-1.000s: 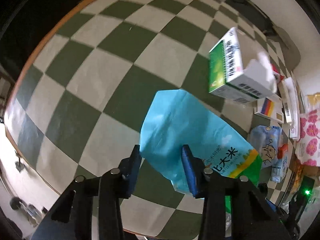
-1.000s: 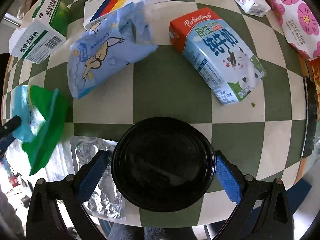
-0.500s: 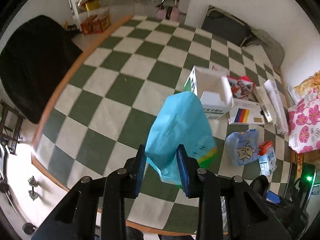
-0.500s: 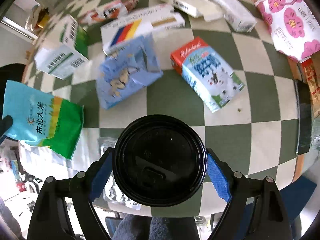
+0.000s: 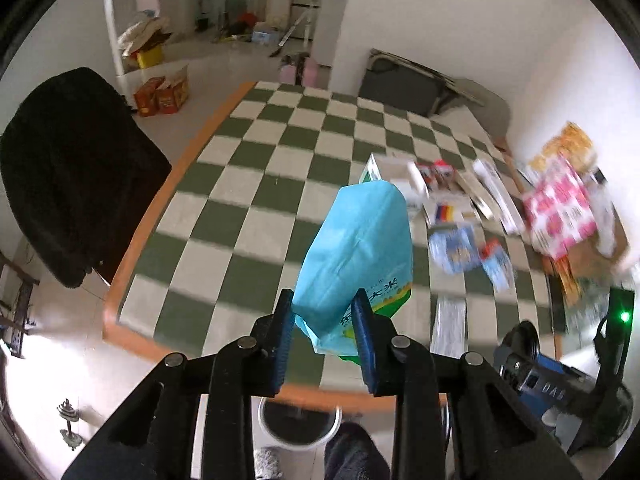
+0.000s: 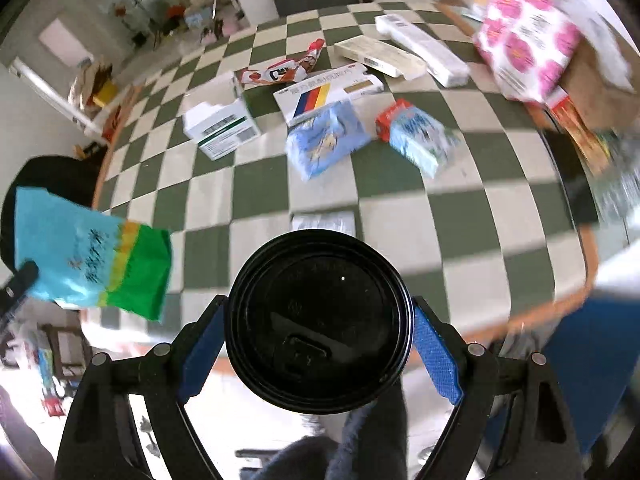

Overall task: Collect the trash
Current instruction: 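Carry the bag and lid down to the trash bin and release both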

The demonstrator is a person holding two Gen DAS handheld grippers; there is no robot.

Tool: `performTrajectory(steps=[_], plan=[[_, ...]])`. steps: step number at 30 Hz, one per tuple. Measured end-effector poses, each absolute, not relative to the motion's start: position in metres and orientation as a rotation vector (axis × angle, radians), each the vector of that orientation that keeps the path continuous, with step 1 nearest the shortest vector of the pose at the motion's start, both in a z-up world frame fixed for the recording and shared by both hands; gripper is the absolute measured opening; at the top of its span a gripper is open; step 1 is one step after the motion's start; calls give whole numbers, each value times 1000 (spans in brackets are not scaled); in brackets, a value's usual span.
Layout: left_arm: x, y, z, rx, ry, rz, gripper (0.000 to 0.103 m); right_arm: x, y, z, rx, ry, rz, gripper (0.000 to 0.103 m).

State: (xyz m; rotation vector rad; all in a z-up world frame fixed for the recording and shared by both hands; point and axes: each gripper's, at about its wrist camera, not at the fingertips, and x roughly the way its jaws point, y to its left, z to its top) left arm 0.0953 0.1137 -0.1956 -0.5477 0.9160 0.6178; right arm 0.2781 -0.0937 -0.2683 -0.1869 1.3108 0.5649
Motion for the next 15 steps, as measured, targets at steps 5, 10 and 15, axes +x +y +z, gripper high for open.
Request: performTrajectory(steps=[5, 10, 15], plan=[[33, 87, -233, -566, 1023, 550, 25, 201, -133, -292, -100, 1392, 507, 89], [5, 68, -329, -624, 1180, 535, 25, 149, -161, -377, -71, 1547, 449, 89], [10, 64, -467, -715, 1291, 556, 25, 128, -173, -506, -24, 1695, 408, 89]])
